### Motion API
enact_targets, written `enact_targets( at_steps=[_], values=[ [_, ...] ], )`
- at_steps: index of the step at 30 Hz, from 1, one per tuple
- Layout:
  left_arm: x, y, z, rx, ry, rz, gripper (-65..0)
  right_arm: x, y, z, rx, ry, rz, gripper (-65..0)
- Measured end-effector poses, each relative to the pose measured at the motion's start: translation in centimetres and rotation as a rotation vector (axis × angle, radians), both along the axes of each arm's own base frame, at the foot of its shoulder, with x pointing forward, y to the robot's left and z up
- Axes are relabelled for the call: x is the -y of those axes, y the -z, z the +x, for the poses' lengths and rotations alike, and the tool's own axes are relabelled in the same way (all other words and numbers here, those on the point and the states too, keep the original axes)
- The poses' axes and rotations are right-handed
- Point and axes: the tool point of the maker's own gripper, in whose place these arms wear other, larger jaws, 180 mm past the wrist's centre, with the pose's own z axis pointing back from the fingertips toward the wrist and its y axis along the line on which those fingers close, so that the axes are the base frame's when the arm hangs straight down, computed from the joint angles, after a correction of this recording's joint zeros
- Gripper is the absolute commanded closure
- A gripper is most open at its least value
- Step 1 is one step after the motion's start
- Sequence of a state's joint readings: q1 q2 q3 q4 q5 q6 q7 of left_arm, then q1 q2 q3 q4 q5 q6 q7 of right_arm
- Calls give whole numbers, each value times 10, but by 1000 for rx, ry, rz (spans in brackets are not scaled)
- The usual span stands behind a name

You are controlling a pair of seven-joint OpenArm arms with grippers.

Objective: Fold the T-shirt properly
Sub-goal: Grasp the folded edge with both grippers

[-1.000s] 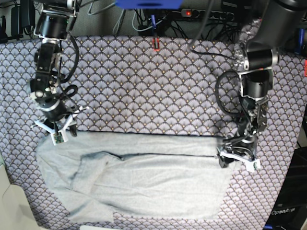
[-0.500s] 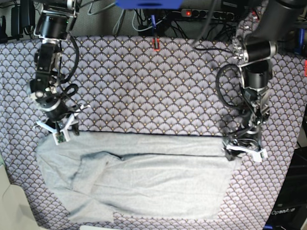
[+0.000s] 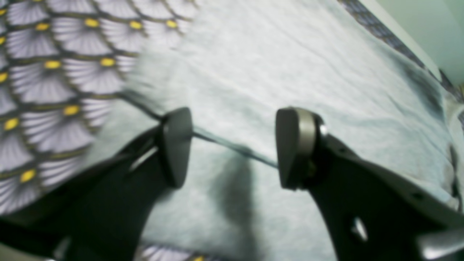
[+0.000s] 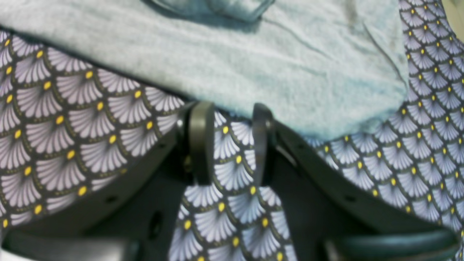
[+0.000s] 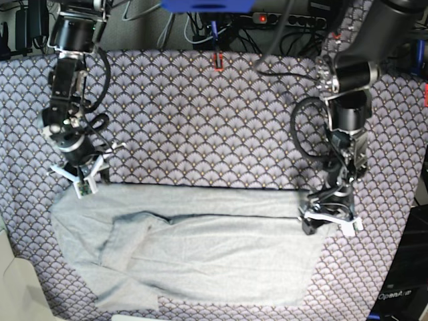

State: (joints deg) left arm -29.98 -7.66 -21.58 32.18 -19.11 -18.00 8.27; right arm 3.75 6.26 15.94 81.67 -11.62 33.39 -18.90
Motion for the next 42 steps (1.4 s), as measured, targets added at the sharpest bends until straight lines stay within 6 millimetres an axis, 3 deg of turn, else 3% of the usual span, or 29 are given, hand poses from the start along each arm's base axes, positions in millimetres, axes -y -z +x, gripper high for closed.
enact_targets(
  at_steps=[2, 4, 9, 12, 14, 19, 24, 27, 30, 37, 42],
  values=[
    [1, 14, -14, -75, 40, -1, -362, 11, -2, 0, 6, 33, 2, -203],
    [-1, 8, -23, -92, 75, 38, -362, 18, -4, 0, 10, 50, 0, -203],
    [2, -45, -35, 6, 139, 141, -364, 31, 7, 10, -15, 100, 47, -204],
    [11, -71, -41, 43, 167, 170, -365, 53, 13, 17, -25, 186, 97, -204],
    [14, -68, -51, 29, 184, 182, -366, 62, 18, 19, -37, 219, 121, -204],
    [12, -21, -93, -108, 194, 183, -367, 65, 19, 23, -51, 215, 187, -205],
    [12, -15, -104, -112, 191, 177, -368, 86, 12, 26, -89, 291, 220, -261],
    [4, -16, -112, -97, 146, 117, -419, 107, 6, 24, -107, 362, 235, -291],
    [-5, -19, -114, -83, 113, 78, -449, 116, 6, 20, -148, 402, 249, -315],
    [-10, -20, -113, -76, 97, 78, -449, 111, 15, 15, -208, 408, 256, -365],
    [-10, -16, -102, -84, 80, 47, -449, 100, 17, 27, -207, 390, 298, -368]
  ],
)
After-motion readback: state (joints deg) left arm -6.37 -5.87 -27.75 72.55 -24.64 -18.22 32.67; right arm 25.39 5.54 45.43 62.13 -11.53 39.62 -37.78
